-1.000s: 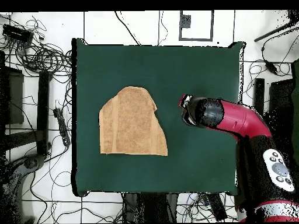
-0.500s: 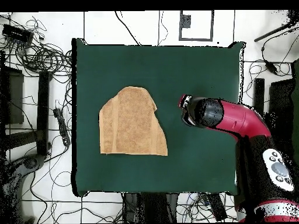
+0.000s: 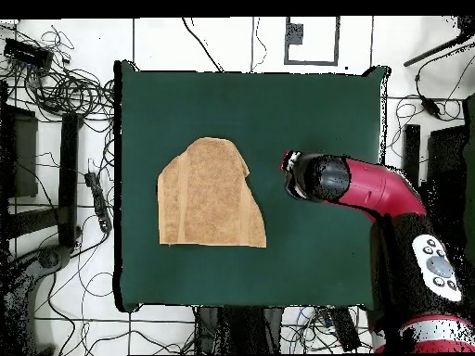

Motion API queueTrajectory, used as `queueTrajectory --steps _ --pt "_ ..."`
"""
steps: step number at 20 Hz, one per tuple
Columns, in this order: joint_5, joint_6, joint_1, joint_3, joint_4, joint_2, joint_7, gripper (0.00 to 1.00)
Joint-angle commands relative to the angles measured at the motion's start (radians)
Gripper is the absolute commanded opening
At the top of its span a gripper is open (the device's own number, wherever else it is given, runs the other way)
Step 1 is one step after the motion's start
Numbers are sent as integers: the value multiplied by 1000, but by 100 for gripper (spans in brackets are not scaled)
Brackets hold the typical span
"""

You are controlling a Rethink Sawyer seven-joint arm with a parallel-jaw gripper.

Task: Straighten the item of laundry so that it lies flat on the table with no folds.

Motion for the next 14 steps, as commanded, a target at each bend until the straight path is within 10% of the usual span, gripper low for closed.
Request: queueTrajectory --steps 1,14 --pt "47 46 62 43 70 51 108 100" --pt "78 -4 84 43 91 58 138 100"
